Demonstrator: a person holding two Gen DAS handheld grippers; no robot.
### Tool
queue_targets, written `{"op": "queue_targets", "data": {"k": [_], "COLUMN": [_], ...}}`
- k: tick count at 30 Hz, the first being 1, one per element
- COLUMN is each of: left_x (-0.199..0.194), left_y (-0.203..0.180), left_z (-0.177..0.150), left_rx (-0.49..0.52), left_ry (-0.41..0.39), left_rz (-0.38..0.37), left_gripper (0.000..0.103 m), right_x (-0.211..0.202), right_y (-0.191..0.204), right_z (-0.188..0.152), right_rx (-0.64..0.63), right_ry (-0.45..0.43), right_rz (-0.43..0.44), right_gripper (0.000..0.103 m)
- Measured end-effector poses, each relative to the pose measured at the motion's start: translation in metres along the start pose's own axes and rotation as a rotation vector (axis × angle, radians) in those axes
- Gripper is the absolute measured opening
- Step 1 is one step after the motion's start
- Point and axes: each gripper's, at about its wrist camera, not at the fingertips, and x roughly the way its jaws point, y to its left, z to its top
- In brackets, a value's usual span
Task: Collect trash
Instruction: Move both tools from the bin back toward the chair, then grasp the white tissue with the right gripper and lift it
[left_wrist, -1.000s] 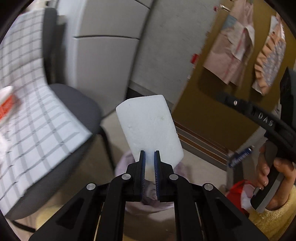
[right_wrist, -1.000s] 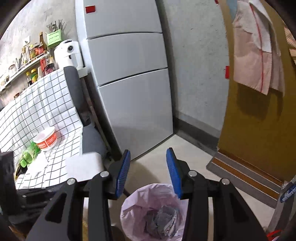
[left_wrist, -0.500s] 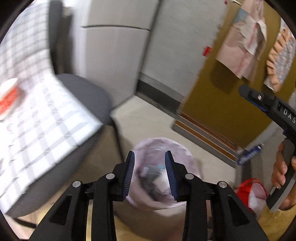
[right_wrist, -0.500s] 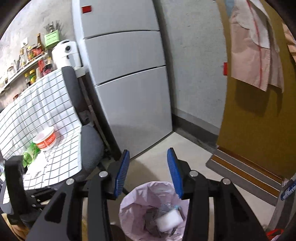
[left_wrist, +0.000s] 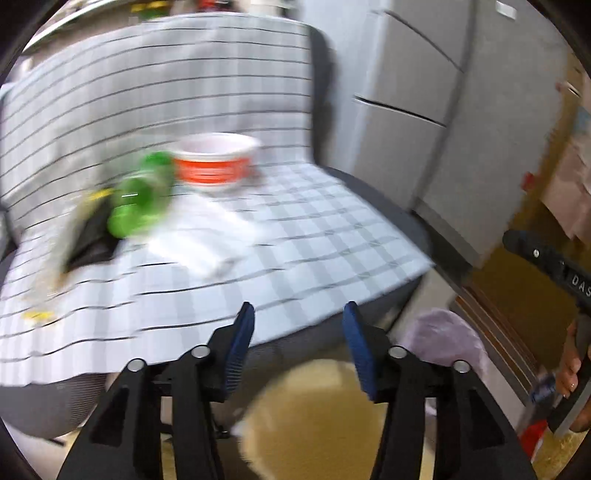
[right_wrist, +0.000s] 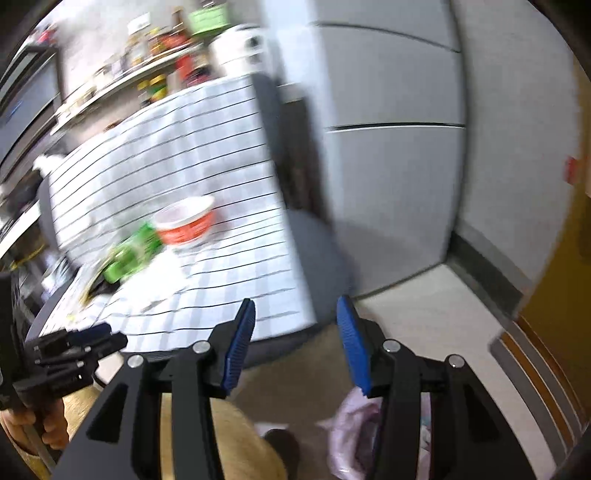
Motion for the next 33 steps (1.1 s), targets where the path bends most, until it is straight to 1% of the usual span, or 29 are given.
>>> {"op": "queue_targets", "data": {"k": [1,2,4,5,6,7,8,9,11,12,15,16,18,20,21,24,26,27,29,30,31,32,33], "left_x": [-0.003,-0.007,-0.014,-0.016,-0.02,-0.023,-0.026,-0.03,-0.037,-0.04,-0.043,-0.044,-0.044,-0.045,-0.046,-0.048,-0.051,-0.051,-0.051,-0.05,-0.049,-0.048,-0.047], "left_y": [0.01,0.026,0.05,0.059,0.073,0.087,0.097,0.11,0.129,0.142,0.168,0.177,0.188,0.196,0.199,0.21,0.216,0.218,0.221,0.222,0.223,0.222,0.221], "left_z": [0.0,-0.001,-0.001,-0.001,0.0,0.0,0.001,0.002,0.002,0.002,-0.002,-0.005,-0.009,-0.015,-0.017,-0.024,-0.027,-0.029,-0.03,-0.03,-0.029,-0.028,-0.027], "left_rx": [-0.015,-0.037,-0.078,-0.096,-0.121,-0.141,-0.155,-0.169,-0.19,-0.209,-0.256,-0.273,-0.295,-0.311,-0.316,-0.334,-0.348,-0.354,-0.362,-0.366,-0.369,-0.37,-0.367], "left_ry": [-0.003,-0.006,-0.015,-0.02,-0.03,-0.038,-0.048,-0.061,-0.073,-0.075,-0.072,-0.069,-0.062,-0.052,-0.05,-0.046,-0.047,-0.046,-0.042,-0.04,-0.038,-0.036,-0.035], "left_rz": [0.025,0.063,0.116,0.137,0.168,0.196,0.226,0.266,0.31,0.331,0.351,0.359,0.366,0.371,0.374,0.378,0.374,0.372,0.365,0.361,0.357,0.35,0.345], "left_gripper": [0.053,0.053,0.053,0.054,0.055,0.061,0.063,0.063,0.063,0.063,0.063,0.063,0.063,0.063,0.063,0.063,0.063,0.063,0.063,0.063,0.063,0.063,0.063], "right_x": [0.009,0.018,0.032,0.04,0.047,0.057,0.066,0.076,0.091,0.099,0.13,0.145,0.173,0.194,0.21,0.233,0.24,0.24,0.235,0.232,0.228,0.224,0.22], "right_y": [0.015,0.027,0.051,0.063,0.075,0.088,0.1,0.114,0.133,0.145,0.18,0.191,0.206,0.211,0.215,0.219,0.216,0.215,0.213,0.212,0.211,0.21,0.21], "right_z": [0.004,0.007,0.012,0.016,0.019,0.022,0.025,0.027,0.028,0.028,0.024,0.023,0.023,0.022,0.022,0.019,0.017,0.017,0.016,0.015,0.015,0.014,0.015], "right_rx": [-0.024,-0.045,-0.082,-0.104,-0.126,-0.149,-0.162,-0.176,-0.203,-0.225,-0.309,-0.325,-0.336,-0.328,-0.322,-0.334,-0.3,-0.29,-0.294,-0.296,-0.297,-0.297,-0.301], "right_ry": [0.014,0.027,0.04,0.044,0.047,0.056,0.067,0.079,0.09,0.097,0.131,0.149,0.189,0.225,0.258,0.306,0.327,0.334,0.332,0.338,0.345,0.347,0.338], "right_rz": [0.027,0.053,0.094,0.107,0.121,0.137,0.15,0.179,0.204,0.216,0.258,0.275,0.281,0.296,0.286,0.267,0.284,0.29,0.303,0.316,0.33,0.342,0.343], "right_gripper": [0.047,0.053,0.061,0.062,0.065,0.068,0.068,0.07,0.075,0.076,0.077,0.076,0.076,0.076,0.076,0.076,0.075,0.071,0.037,0.029,0.013,0.005,0.005]}}
